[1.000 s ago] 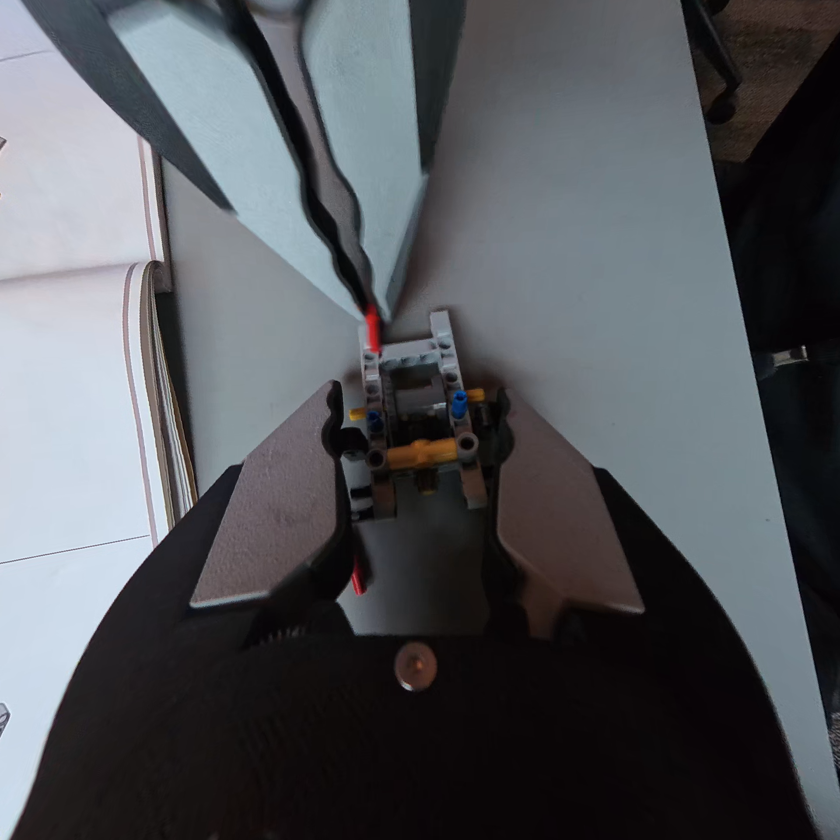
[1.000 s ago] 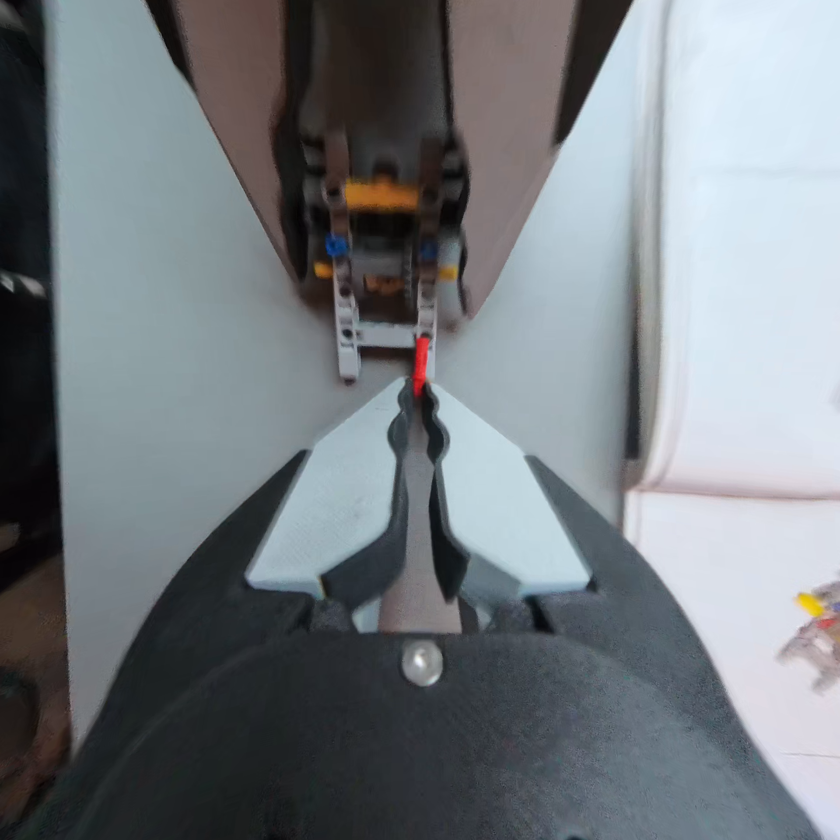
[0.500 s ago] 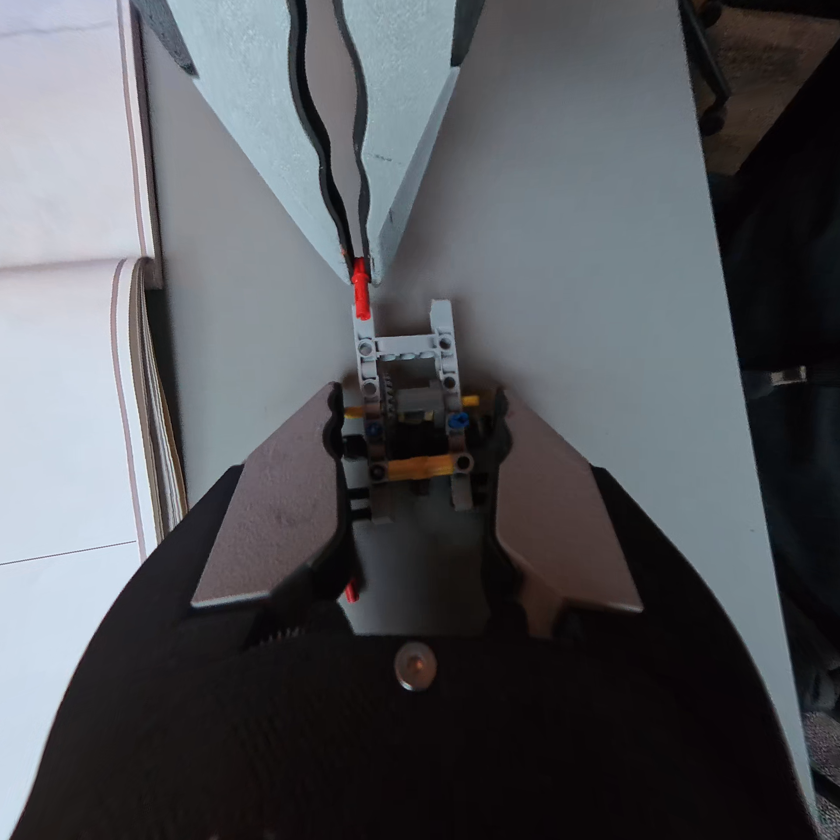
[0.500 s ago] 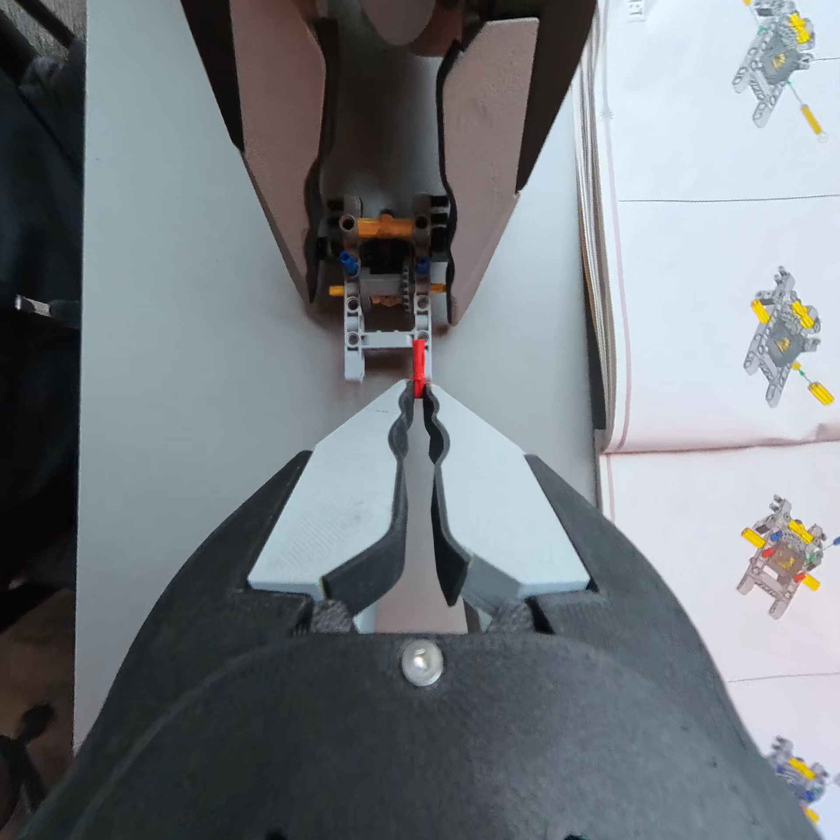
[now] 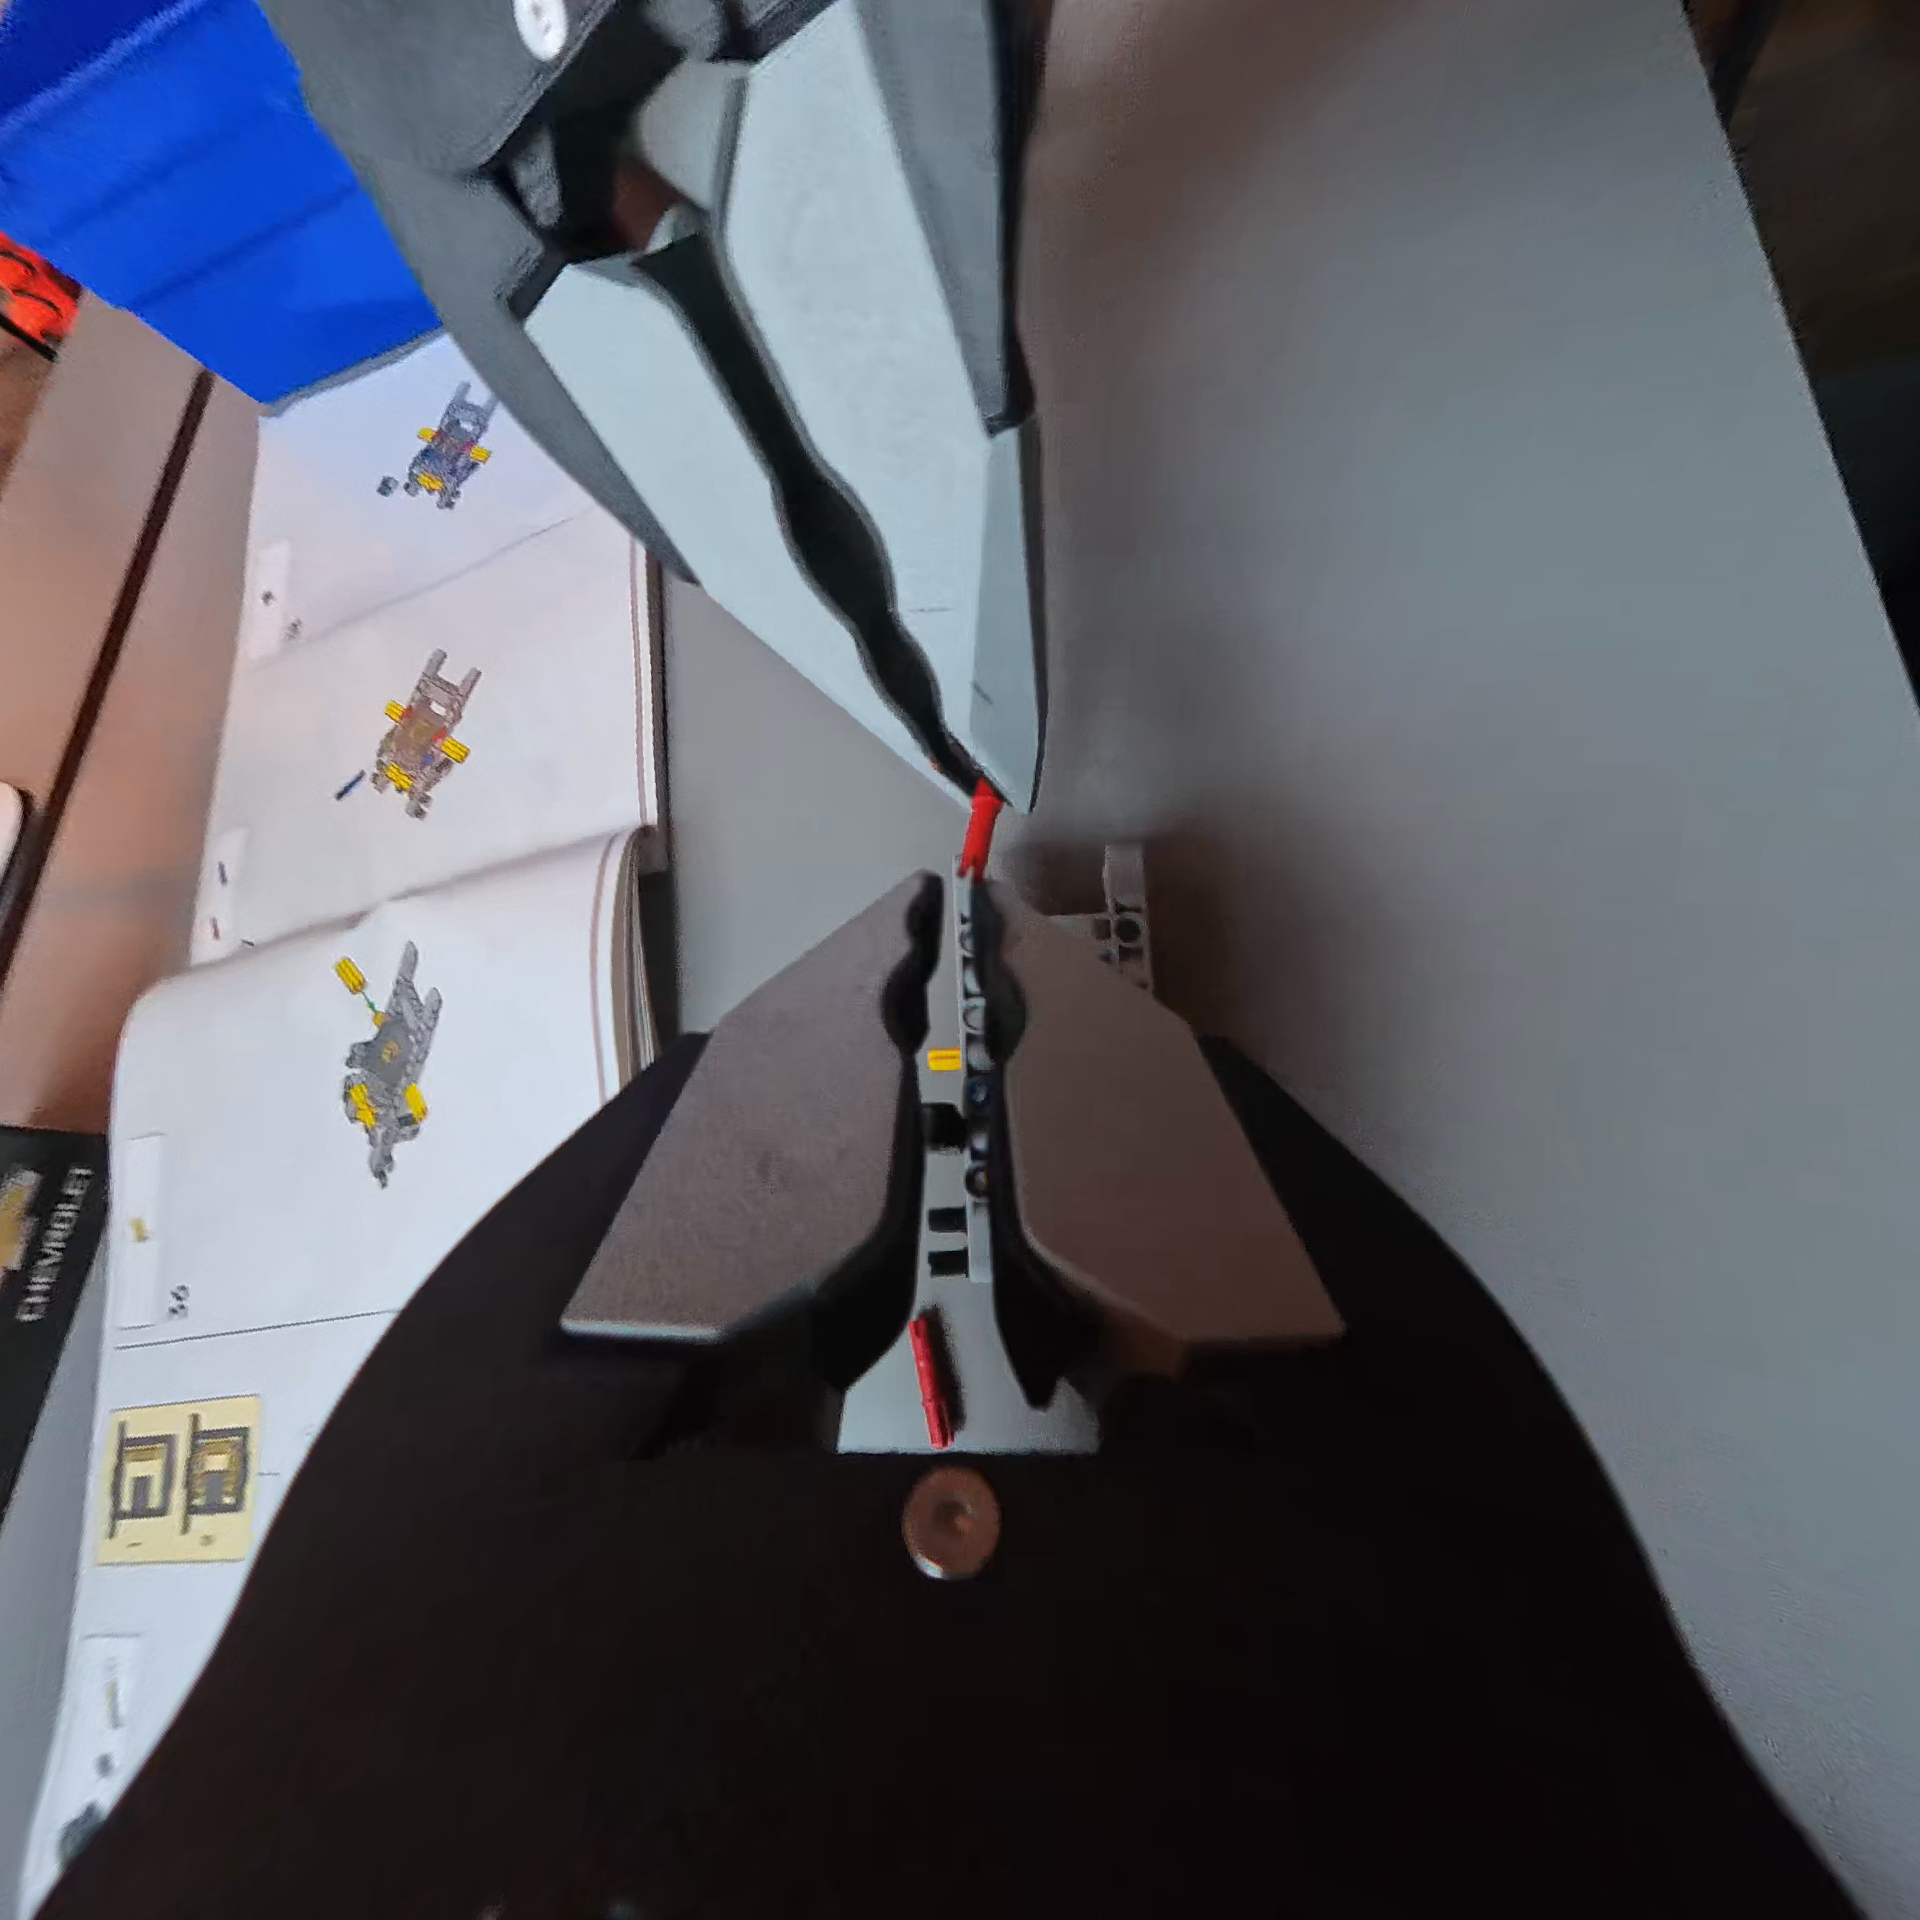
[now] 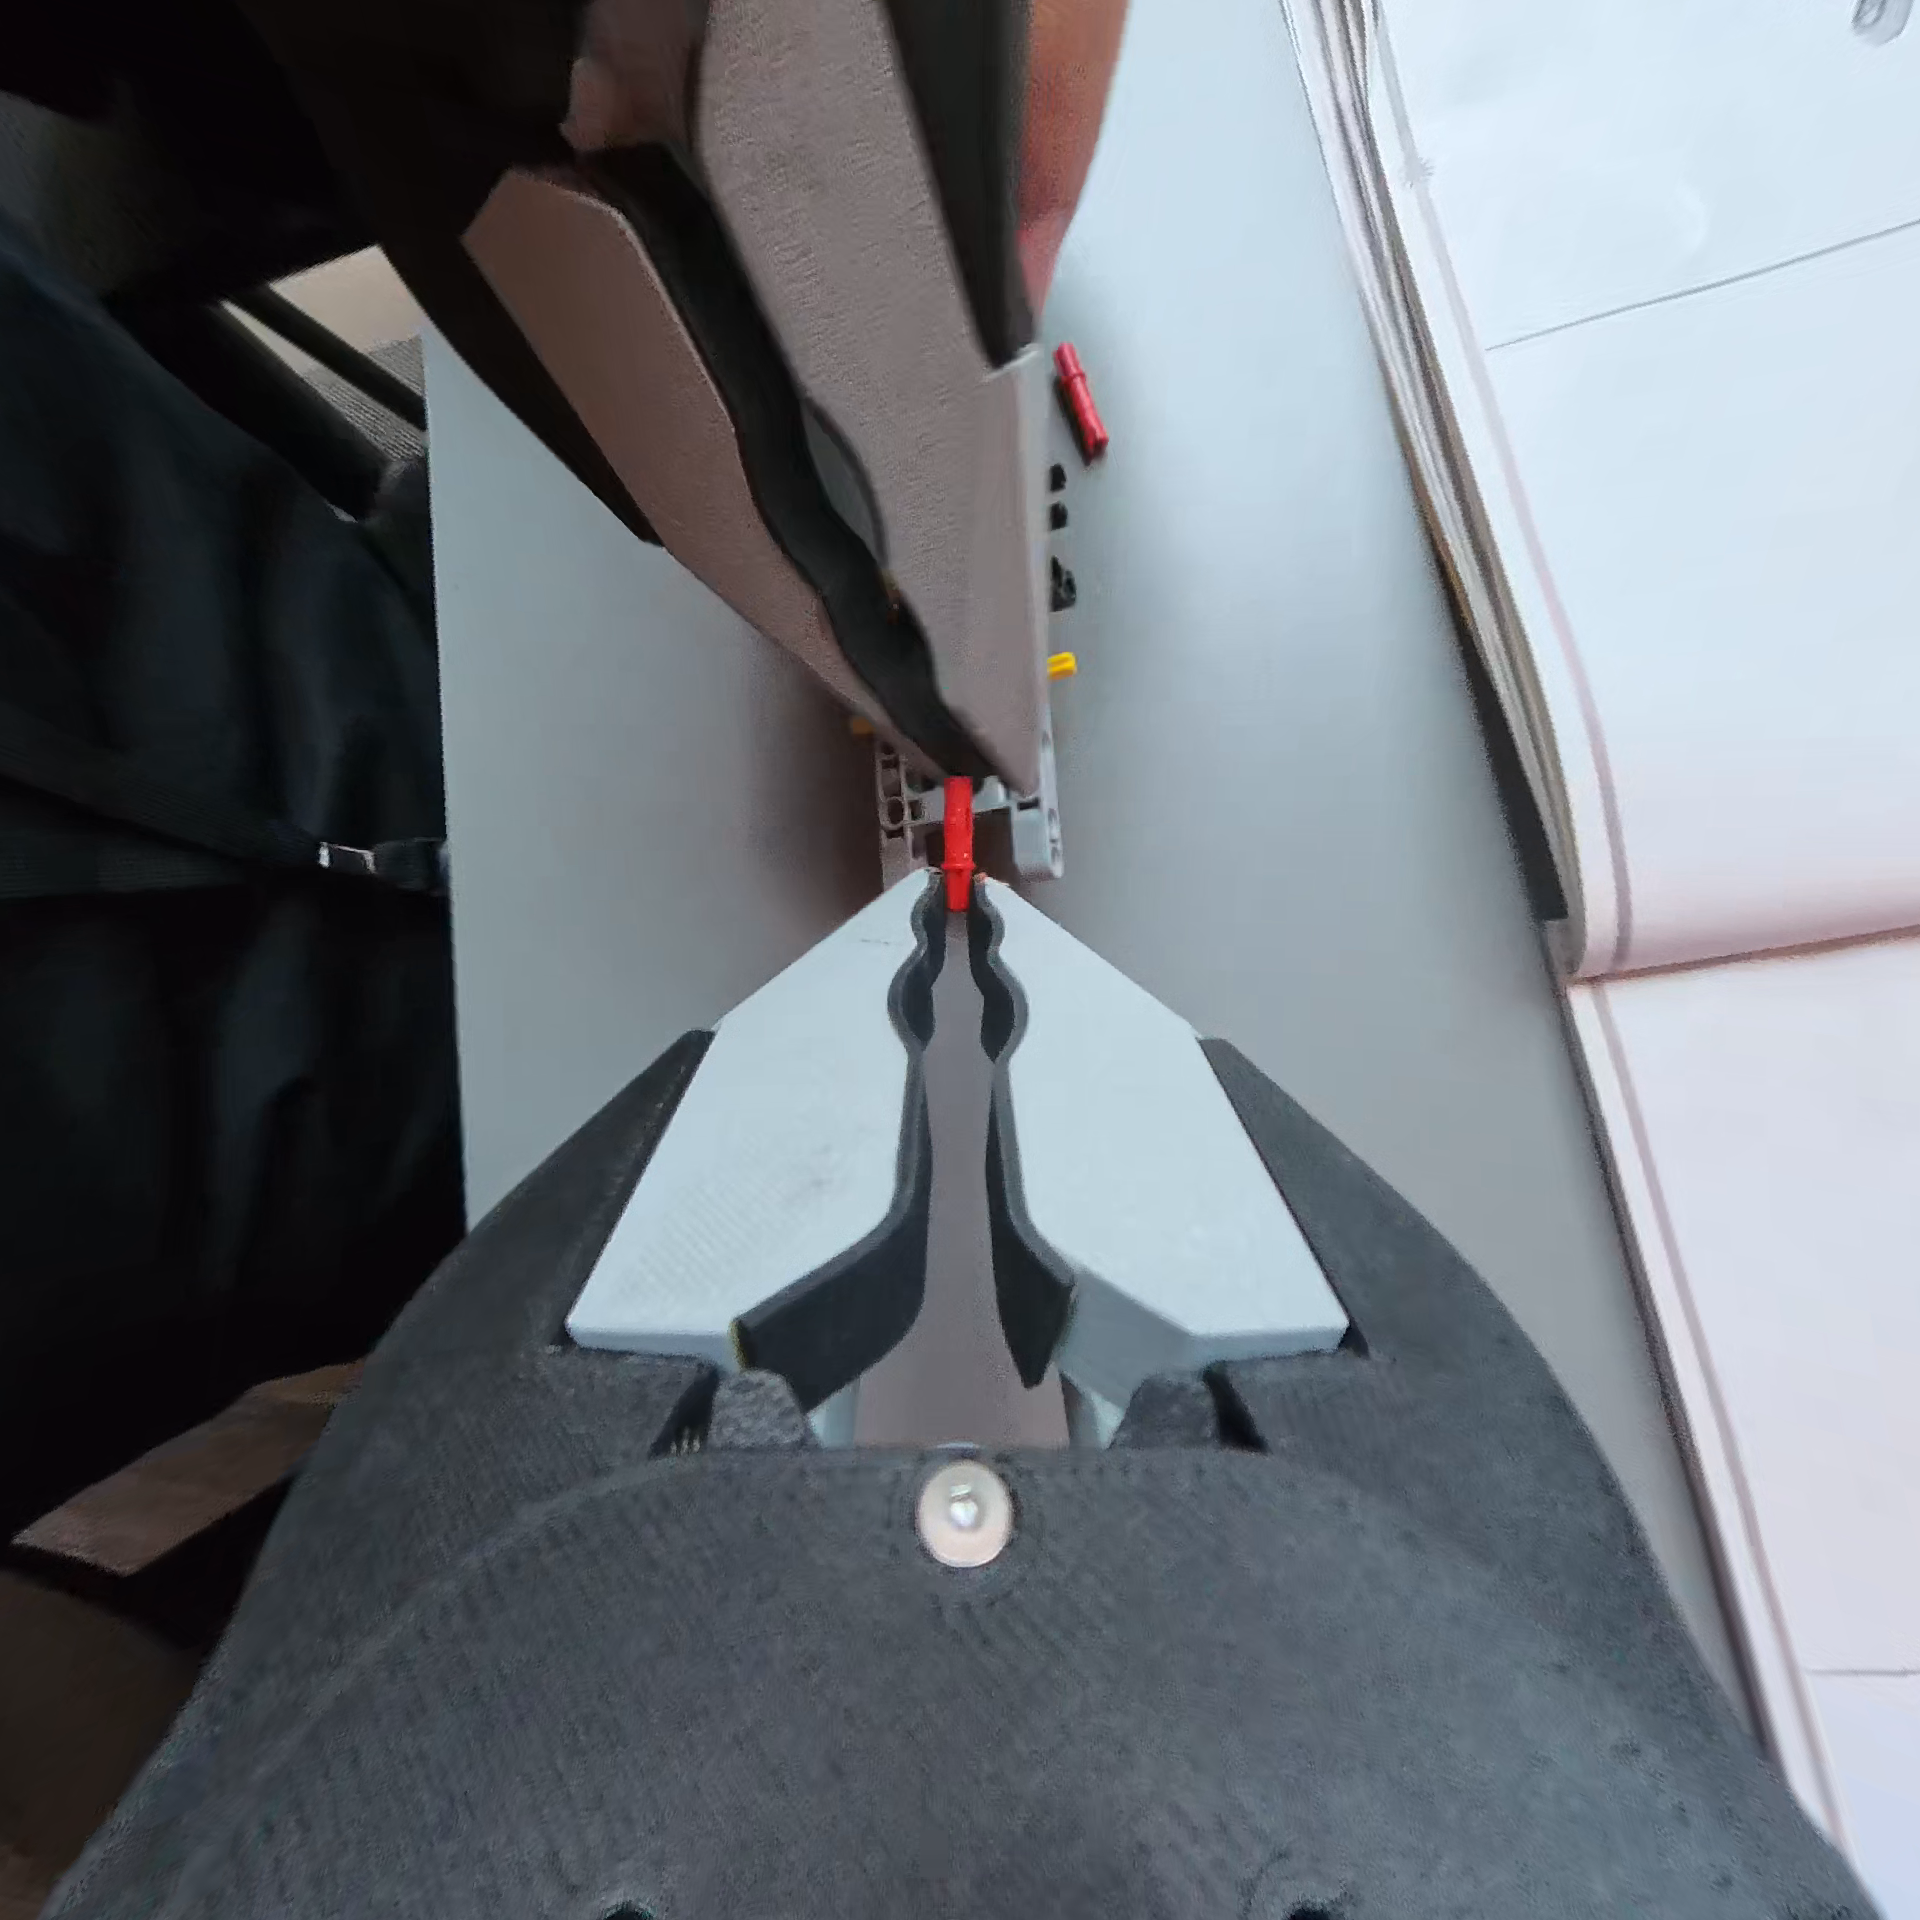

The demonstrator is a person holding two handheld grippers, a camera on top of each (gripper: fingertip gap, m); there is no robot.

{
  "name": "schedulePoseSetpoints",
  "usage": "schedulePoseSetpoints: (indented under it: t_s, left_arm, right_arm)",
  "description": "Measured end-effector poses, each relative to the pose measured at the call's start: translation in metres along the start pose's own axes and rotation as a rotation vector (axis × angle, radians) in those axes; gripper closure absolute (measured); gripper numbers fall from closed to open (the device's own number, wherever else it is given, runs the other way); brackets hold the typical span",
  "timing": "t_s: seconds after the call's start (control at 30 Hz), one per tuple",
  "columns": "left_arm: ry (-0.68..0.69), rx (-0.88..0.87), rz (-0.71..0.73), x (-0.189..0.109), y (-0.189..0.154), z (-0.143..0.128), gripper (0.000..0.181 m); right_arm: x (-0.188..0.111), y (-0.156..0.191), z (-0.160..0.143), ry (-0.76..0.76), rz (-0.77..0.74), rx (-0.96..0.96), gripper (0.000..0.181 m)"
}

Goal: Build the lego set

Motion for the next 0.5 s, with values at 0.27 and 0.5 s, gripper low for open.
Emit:
schedulePoseSetpoints:
  t_s: [0.27, 0.5]
  left_arm:
    - [0.022, 0.021, 0.045, 0.0032, -0.0006, -0.0002, 0.168]
    - [0.019, 0.034, 0.056, 0.0039, -0.0015, 0.0026, 0.178]
  right_arm:
    - [0.0025, -0.0065, -0.0004, 0.030, 0.037, 0.096, 0.180]
    - [-0.0011, -0.0066, 0.0026, 0.025, 0.012, 0.080, 0.180]
Point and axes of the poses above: each gripper's, where its closed fingertips meet, x out along the fingers, z out of its top, y = z × x across the jaws, the point moved 9 cm from there along -x, back along the fingers, and after that the axes turned 5 degrees about x, right-handed, at the moved point
